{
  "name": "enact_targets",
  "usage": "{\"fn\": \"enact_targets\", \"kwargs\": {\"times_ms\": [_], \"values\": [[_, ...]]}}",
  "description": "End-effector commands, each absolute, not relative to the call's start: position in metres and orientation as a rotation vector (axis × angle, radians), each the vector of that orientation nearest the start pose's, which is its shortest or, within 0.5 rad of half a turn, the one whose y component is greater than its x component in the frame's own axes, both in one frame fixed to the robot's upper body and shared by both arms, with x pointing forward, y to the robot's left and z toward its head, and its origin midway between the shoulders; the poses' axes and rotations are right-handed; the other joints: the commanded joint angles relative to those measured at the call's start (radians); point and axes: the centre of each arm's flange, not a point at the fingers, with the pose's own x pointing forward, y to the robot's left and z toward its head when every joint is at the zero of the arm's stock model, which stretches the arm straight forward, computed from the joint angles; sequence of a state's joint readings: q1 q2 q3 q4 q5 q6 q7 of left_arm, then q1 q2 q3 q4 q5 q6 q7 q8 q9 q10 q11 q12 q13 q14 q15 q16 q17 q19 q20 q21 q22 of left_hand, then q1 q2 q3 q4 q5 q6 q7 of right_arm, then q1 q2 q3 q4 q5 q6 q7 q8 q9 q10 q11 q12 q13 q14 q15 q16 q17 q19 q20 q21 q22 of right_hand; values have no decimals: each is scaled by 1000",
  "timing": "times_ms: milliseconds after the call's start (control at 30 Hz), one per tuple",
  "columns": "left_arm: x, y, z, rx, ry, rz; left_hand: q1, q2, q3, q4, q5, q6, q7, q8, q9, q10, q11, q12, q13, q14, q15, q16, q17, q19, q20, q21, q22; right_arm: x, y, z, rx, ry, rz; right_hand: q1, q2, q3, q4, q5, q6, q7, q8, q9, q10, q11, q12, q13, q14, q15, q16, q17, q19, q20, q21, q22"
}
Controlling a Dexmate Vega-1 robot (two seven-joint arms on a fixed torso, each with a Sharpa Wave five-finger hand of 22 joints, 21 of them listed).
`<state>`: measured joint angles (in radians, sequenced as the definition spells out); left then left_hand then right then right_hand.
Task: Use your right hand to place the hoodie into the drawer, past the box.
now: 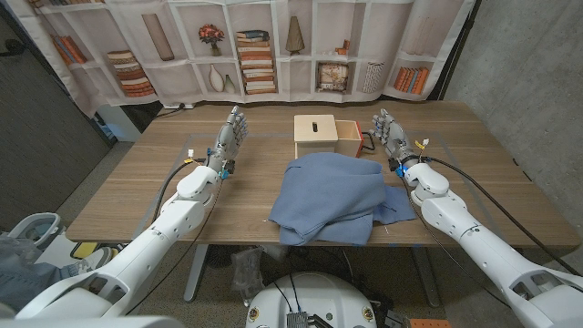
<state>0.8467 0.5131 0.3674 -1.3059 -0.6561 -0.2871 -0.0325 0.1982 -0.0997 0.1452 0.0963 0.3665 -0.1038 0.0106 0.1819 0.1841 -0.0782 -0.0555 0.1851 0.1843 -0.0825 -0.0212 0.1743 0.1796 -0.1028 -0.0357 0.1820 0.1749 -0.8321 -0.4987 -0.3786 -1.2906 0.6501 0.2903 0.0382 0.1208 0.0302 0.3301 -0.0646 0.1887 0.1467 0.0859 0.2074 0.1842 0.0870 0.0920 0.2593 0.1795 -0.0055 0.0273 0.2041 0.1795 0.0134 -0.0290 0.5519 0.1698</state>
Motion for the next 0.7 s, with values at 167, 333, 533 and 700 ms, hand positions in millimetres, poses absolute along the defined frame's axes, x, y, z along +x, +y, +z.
{"fn": "enact_targets", "kwargs": {"times_ms": [167, 333, 533, 700], "values": [[651, 289, -31, -59, -585, -228, 15, 7, 9, -2, 7, -12, 6, 7, 2, -11, 5, 5, 2, -9, 4, 8, 3, -10, -78, 8, 5, 655, -278, -28, 32, -586, 235, 13, 1, 8, -4, 7, 12, 4, 5, 2, 5, 11, 6, 2, 2, 8, 3, 4, 3, -23, 2, 2], [651, 288, -31, -72, -604, -237, 19, 11, 10, -3, 8, -14, 8, 7, 2, -11, 11, 7, 2, -9, 6, 9, 2, -6, -72, 11, 5, 651, -279, -26, 28, -591, 229, 14, 2, 7, -5, 7, 13, 5, 4, 2, 5, 12, 4, 2, 4, 8, 2, 3, 6, -23, -1, 2], [648, 291, -31, -56, -602, -236, 23, 15, 10, -5, 9, -13, 12, 9, 2, -7, 16, 9, 2, -6, 10, 11, 2, -1, -69, 13, 5, 645, -283, -26, 24, -607, 227, 16, 3, 6, -7, 7, 14, 2, 3, 2, 10, 13, 4, 2, 5, 7, 2, 3, 8, -24, -4, 2], [644, 291, -29, -42, -601, -236, 25, 16, 10, -5, 9, -12, 14, 10, 2, -7, 13, 10, 2, -5, 11, 11, 2, -1, -66, 13, 5, 640, -286, -24, 29, -622, 229, 17, 3, 5, -9, 7, 15, 0, 2, 2, 12, 10, 3, 2, 9, 7, 2, 3, 12, -24, -5, 2]]}}
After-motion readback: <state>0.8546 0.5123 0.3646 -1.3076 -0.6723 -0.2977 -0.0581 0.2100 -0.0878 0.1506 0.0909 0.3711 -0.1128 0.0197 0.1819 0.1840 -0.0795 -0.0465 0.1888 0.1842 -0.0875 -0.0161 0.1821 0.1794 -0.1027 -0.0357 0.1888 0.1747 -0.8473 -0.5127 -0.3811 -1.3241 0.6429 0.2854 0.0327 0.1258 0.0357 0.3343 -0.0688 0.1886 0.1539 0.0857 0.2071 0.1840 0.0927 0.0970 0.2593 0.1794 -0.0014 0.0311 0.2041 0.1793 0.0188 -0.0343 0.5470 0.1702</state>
